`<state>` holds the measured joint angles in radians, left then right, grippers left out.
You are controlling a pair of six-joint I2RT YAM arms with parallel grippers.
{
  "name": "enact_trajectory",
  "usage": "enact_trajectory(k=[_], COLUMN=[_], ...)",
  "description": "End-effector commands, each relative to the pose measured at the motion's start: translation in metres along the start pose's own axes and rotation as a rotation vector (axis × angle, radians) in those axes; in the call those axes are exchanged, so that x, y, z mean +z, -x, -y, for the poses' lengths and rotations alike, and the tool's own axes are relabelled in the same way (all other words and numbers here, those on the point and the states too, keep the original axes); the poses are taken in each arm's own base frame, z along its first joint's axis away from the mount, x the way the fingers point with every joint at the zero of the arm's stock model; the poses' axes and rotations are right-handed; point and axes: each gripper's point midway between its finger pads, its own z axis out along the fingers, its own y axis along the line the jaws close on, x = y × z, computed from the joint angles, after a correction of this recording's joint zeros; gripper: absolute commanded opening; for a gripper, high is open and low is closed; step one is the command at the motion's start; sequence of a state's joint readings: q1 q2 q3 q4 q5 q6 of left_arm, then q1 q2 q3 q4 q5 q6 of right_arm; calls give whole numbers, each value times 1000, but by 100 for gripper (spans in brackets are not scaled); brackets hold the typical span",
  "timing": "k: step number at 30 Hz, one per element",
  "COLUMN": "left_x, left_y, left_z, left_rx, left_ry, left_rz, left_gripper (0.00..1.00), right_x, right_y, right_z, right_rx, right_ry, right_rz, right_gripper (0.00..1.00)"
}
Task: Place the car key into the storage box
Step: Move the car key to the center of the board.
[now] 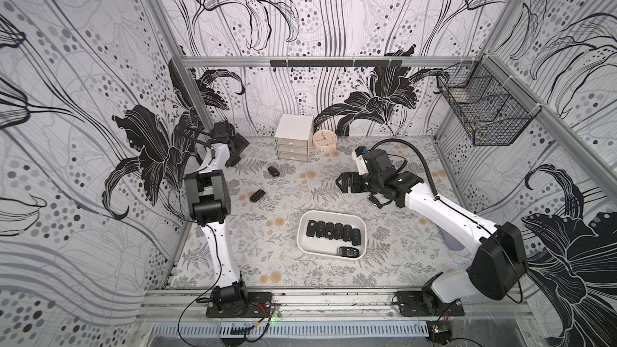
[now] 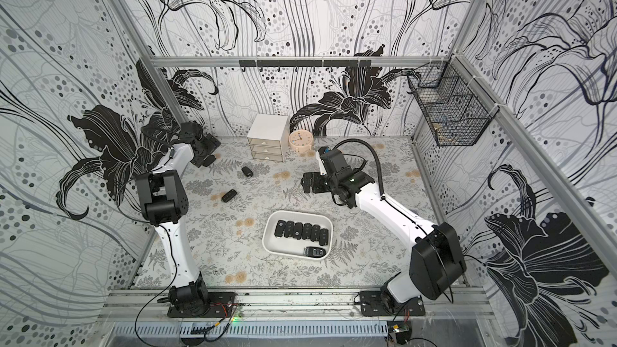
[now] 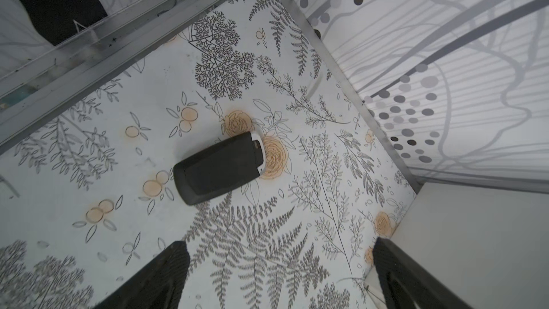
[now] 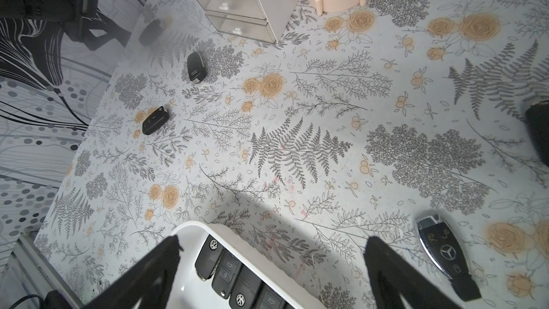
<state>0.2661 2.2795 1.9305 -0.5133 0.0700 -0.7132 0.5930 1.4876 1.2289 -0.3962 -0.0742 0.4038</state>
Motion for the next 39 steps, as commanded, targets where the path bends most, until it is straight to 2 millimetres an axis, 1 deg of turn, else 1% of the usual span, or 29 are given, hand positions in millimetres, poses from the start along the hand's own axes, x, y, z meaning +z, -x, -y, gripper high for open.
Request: enact_trajectory(k=[1,7,9,13,18,23,25,27,28,32,35,39], left_x=[15,47,53,60,72,88,93,98,99,102,98,82], left_y=[23,42,49,61,65,62,61,59,57,39,21,-7], left_z=[7,3,5,11,15,20,17,14,15,17,17,13], left_rx=[-47,-91,-106,-117,-127,-147,-159,-169,-170,-187,-192,-186], left_ry=[-72,-130,-154,-188,-217,-262,-255,-251,-259,-287,-309,-316], left_rz=[53,95,109,150,165,149,149,144,136,69,20,-31], left_gripper=[100,100,99,99,99,99,99,99,99,99,99,99], right_x=[-7,-12,-12,-14,-14,-12,-11,-11,-10,-7,-4,2], right_y=[5,3,1,-3,-7,-9,-9,-9,-9,-9,-8,-9], right_z=[4,7,8,11,15,16,17,17,17,17,15,11], right_rx=[4,20,27,44,62,67,67,67,67,68,69,70], right_ry=[-39,-66,-72,-85,-103,-109,-111,-112,-115,-113,-105,-81], right_rz=[-5,-24,-31,-40,-47,-59,-63,-66,-66,-71,-74,-80], right_gripper=[100,100,100,100,100,100,100,100,100,100,100,100])
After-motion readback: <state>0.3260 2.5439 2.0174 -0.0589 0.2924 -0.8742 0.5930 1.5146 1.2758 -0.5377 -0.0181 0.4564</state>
